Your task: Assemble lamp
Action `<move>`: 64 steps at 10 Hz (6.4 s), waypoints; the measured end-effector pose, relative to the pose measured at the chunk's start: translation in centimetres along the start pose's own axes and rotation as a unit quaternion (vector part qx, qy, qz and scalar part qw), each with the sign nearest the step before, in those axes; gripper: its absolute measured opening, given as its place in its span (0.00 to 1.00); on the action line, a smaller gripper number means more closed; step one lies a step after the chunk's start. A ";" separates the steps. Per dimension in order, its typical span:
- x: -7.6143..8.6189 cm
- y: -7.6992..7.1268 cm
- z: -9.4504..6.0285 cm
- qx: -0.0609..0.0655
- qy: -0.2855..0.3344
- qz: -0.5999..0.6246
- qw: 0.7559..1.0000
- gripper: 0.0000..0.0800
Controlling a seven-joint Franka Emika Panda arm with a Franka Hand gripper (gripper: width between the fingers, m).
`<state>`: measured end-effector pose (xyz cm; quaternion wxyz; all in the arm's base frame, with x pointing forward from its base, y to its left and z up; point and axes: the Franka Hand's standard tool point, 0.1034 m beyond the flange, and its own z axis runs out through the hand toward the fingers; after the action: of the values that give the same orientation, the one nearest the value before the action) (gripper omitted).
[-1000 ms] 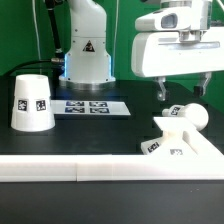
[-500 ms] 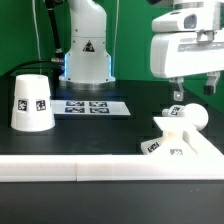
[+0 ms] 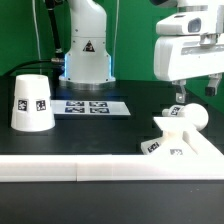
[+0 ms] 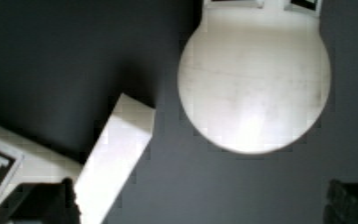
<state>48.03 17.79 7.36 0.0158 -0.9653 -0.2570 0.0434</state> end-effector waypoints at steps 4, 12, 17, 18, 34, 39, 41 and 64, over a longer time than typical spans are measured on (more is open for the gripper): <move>-0.5 -0.4 0.5 0.020 -0.139 0.010 0.990 0.87; -0.8 -1.1 2.2 0.051 -0.375 0.018 0.925 0.87; -0.3 -1.3 3.9 0.048 -0.363 0.019 0.930 0.87; -0.2 -1.5 4.2 0.047 -0.358 0.018 0.932 0.87; -1.5 1.5 0.4 0.073 -0.360 0.006 0.930 0.72; -2.4 5.2 -3.6 0.083 -0.346 0.021 0.934 0.72; -1.3 5.8 -3.4 0.072 -0.298 0.025 0.952 0.72; 5.6 14.3 -10.0 -0.040 0.199 0.062 0.977 0.72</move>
Offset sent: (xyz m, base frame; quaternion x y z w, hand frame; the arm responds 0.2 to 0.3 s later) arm 0.0000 0.0000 0.0000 0.0000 -0.1938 0.0000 0.9810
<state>60.88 8.06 16.10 0.0258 -0.9684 -0.1903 -0.1593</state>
